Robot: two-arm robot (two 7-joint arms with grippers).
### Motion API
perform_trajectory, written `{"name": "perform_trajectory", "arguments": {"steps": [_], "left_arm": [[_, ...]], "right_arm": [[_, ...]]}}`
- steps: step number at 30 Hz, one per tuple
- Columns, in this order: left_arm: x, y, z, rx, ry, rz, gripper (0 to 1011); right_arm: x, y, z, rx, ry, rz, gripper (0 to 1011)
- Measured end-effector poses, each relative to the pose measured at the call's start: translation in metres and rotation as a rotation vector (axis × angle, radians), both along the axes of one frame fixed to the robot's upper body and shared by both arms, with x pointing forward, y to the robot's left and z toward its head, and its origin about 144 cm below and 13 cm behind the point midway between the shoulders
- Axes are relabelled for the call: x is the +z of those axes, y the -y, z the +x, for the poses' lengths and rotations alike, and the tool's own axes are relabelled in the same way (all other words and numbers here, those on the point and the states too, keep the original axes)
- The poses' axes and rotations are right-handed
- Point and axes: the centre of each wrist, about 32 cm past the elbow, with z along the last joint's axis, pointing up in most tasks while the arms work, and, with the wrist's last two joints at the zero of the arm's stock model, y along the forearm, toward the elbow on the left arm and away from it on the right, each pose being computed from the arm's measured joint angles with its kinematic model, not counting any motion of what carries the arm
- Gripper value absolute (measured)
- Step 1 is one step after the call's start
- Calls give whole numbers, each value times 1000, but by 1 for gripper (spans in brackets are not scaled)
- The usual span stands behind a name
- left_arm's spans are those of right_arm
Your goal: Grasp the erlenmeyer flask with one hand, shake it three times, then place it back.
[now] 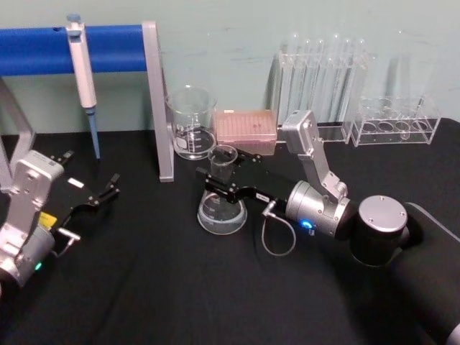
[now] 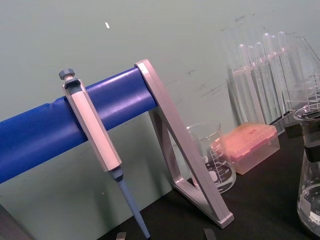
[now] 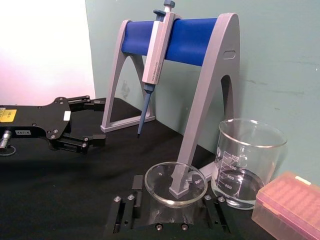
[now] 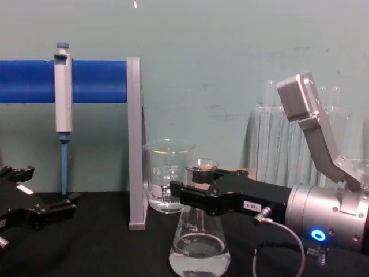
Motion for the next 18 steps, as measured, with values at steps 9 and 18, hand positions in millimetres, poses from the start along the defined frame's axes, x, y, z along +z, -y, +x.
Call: {"name": "perform_trajectory", "arguments": {"steps": [9,18], "left_arm": [[0,0,0,0,0,0,1001],[0,0,0,0,0,0,1001]], "right_arm": [[0,0,0,0,-1,0,844],[0,0,0,0,-1,1,1000]]}}
